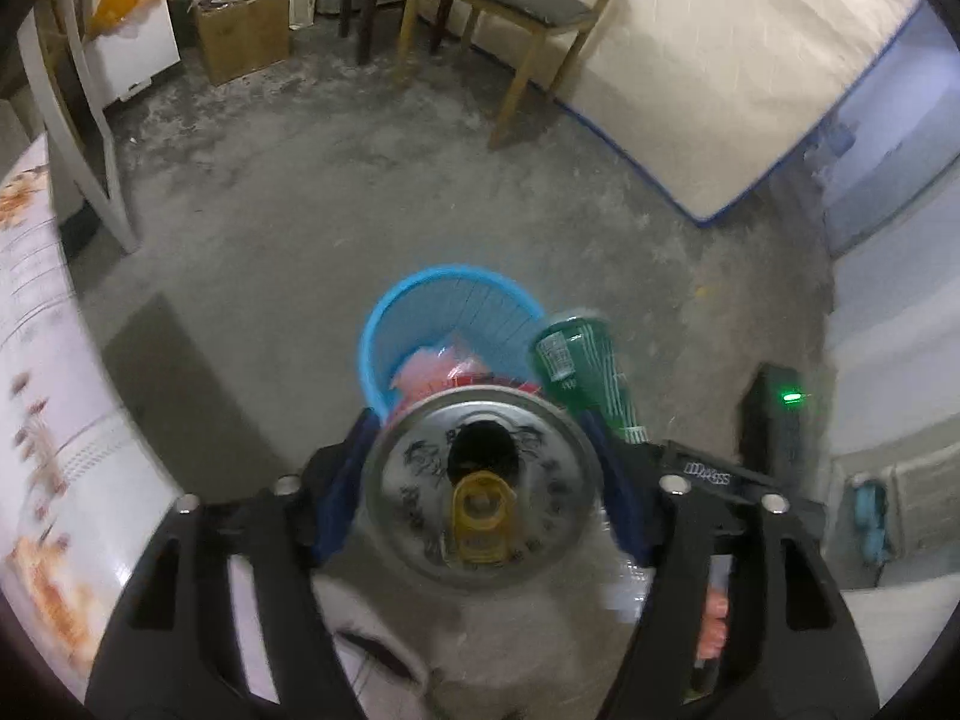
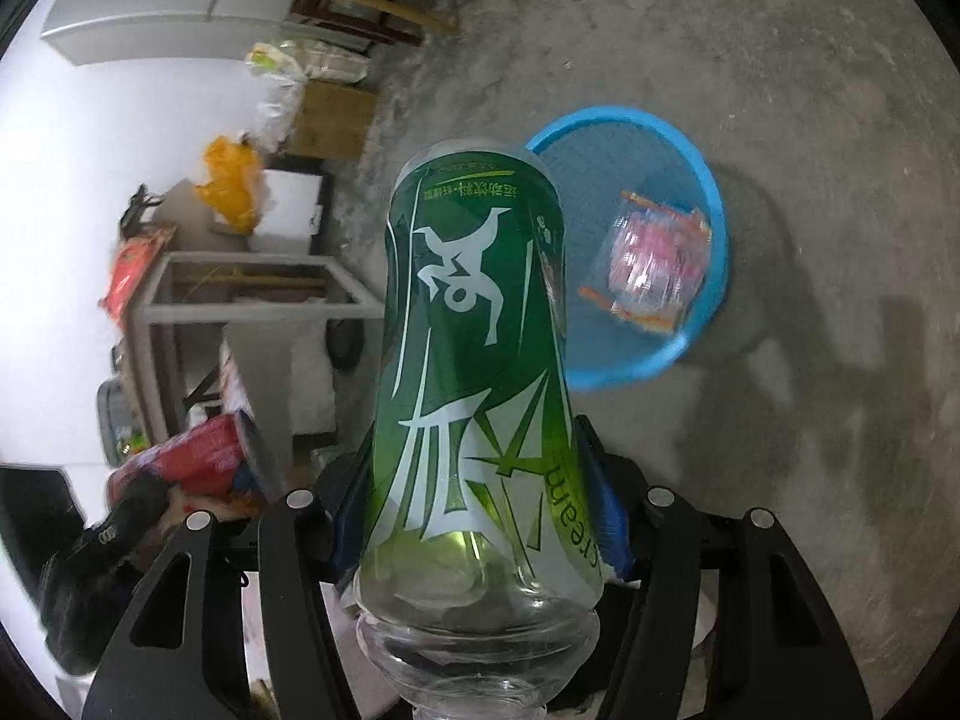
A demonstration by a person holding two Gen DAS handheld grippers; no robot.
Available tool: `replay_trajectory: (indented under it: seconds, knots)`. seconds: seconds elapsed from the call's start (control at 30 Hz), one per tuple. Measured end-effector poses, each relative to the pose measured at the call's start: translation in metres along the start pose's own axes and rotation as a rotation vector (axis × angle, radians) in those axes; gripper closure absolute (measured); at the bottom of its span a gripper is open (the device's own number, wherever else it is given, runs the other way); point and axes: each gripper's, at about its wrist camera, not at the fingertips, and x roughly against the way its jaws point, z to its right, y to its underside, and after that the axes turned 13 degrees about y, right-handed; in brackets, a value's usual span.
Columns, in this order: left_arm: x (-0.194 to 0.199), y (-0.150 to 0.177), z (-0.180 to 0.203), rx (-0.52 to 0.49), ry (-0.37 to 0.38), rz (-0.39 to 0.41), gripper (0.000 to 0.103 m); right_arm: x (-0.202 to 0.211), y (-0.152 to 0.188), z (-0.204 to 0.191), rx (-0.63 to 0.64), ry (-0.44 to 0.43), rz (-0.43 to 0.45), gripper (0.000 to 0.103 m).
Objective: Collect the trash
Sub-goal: 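Carry the can and bottle over the blue wastebasket and open both tools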
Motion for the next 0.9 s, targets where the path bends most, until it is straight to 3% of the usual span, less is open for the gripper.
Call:
replay_trajectory:
  seconds: [0.13,0.4,0.67,0.8,0.9]
  knots:
    - [0.003,-0.01,-0.003,0.055,0.013,0.069,0.029,-0.02,-0.027,0.0,-0.005,0.038,0.016,0.041]
    - [0.024,0.02,-0.01,0.025,0.0,0.096,0.03,-0.046,-0.022,0.007,0.037,0.119,0.007,0.041]
    - [0.062,0.043,-0.014,0.007,-0.008,0.118,0.03,-0.023,0.008,0.021,0.087,0.152,0.027,0.041]
    - [0.099,0.069,-0.009,-0.033,-0.044,0.153,0.03,0.004,0.038,0.009,0.158,0.127,0.05,0.041]
    - [0.127,0.097,-0.005,-0.055,-0.026,0.19,0.028,0.025,0.064,0.001,0.2,0.078,0.064,0.036]
